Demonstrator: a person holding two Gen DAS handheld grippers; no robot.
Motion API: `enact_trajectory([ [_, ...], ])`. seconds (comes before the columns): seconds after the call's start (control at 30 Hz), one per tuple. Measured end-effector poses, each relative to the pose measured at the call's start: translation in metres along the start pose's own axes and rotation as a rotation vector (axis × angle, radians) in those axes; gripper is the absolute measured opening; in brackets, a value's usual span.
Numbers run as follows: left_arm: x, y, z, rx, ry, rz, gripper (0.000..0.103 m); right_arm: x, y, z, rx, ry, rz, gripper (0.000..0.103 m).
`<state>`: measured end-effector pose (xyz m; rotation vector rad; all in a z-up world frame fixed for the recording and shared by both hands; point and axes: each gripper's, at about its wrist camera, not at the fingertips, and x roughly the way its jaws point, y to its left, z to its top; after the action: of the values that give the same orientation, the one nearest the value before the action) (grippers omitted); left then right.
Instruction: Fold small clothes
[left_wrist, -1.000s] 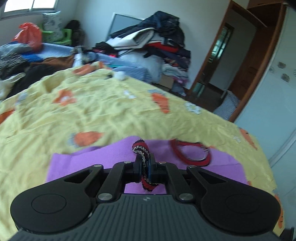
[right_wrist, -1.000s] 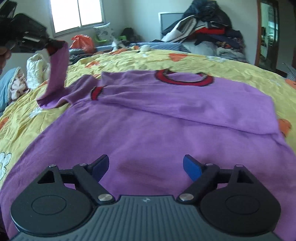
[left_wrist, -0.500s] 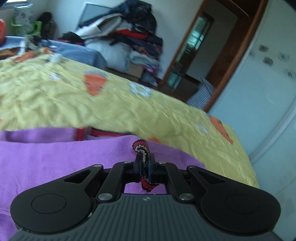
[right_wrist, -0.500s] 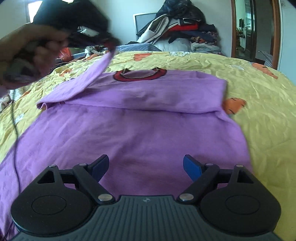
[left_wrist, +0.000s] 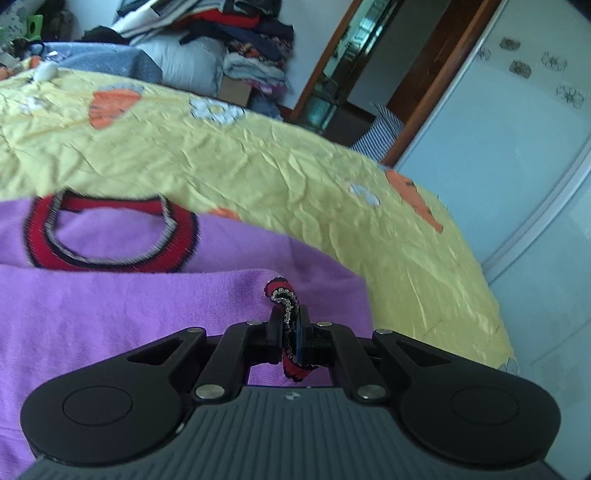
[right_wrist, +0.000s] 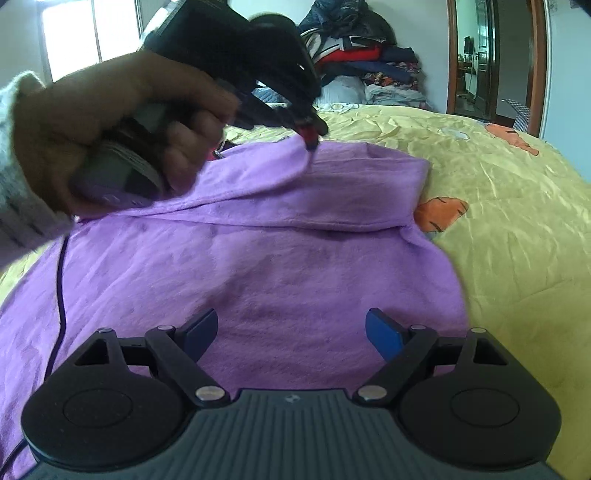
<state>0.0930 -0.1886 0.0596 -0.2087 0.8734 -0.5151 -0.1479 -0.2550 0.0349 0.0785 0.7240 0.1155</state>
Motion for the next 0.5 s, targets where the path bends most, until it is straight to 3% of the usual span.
enact_trajectory([
  [0.17,0.025,0.002,-0.01,-0.019,0.052,-0.027,0.01,0.002,-0.008,0.004,0.011,0.005,-0.018,0.088],
  [0.2,0.03,0.003,-0.01,-0.022,0.063,-0.029,0.02,0.002,-0.009,0.004,0.014,0.007,-0.019,0.088],
  [0.23,0.034,0.005,-0.011,-0.034,0.078,-0.043,0.048,0.001,-0.01,0.005,0.014,0.01,-0.02,0.088],
  [0.3,0.029,0.01,-0.011,-0.056,0.07,-0.105,0.083,-0.001,-0.012,0.008,0.012,0.0,-0.025,0.088],
  [0.33,0.021,0.011,-0.01,-0.055,0.05,-0.11,0.091,-0.003,-0.013,0.01,0.005,-0.008,-0.03,0.088],
  [0.5,-0.05,0.038,-0.004,0.02,-0.055,-0.071,0.1,0.003,-0.019,0.033,-0.03,-0.069,-0.058,0.088],
])
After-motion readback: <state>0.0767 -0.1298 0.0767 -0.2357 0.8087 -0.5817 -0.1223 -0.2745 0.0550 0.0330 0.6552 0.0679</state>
